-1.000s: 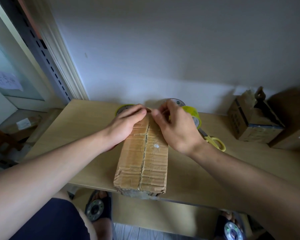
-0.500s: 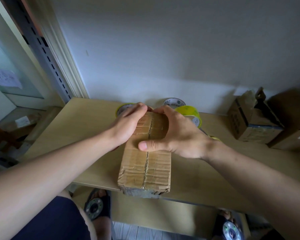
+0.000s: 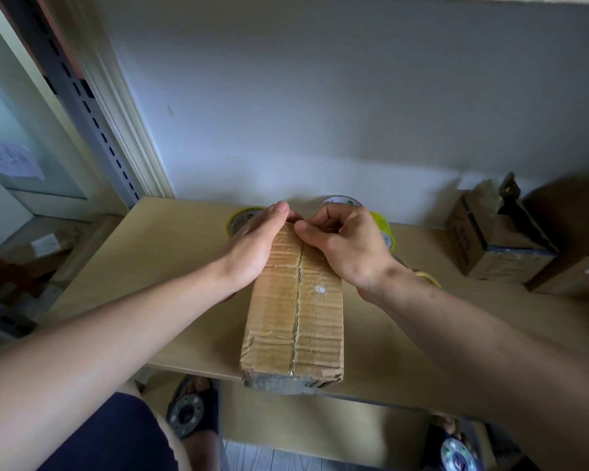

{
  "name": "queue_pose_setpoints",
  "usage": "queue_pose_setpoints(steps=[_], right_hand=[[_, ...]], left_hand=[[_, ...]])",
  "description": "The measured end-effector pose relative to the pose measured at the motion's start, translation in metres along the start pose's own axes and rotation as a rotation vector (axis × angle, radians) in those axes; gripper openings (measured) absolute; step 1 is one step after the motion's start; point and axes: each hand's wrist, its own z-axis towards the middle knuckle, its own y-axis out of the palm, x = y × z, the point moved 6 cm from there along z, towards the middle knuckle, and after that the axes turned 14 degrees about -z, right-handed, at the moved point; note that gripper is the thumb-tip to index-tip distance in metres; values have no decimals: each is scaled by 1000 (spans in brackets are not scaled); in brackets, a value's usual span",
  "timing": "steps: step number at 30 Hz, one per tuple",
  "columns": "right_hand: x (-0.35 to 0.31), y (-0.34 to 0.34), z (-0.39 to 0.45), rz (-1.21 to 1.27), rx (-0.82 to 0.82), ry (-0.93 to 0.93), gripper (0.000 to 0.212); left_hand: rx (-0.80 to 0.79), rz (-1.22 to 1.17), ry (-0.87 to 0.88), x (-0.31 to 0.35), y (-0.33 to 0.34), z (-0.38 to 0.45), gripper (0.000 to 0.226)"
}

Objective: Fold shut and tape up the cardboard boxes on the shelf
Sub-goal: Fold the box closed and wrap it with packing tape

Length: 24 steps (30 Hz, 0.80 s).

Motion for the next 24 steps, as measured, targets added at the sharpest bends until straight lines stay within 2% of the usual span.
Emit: queue_pose_setpoints(steps=[4, 8, 14, 18, 20, 24], right_hand=[[0, 1, -3, -10, 28, -26, 22], [-5, -7, -7, -26, 59, -66, 23], [-17, -19, -10, 6, 73, -158, 25], [-32, -31, -19, 25, 109, -207, 23], [-40, -37, -25, 43, 119, -240, 20], [-54, -46, -34, 162, 104, -335, 18]], left_hand=[[12, -38, -96, -2, -5, 0, 52], [-81, -92, -250, -9, -13, -5, 83], [-161, -13, -278, -8, -12, -12, 79], [-262, -55, -320, -6, -7, -21, 63], [-278, -110, -248, 0, -5, -23, 69], [-171, -155, 50, 20, -10, -22, 93]])
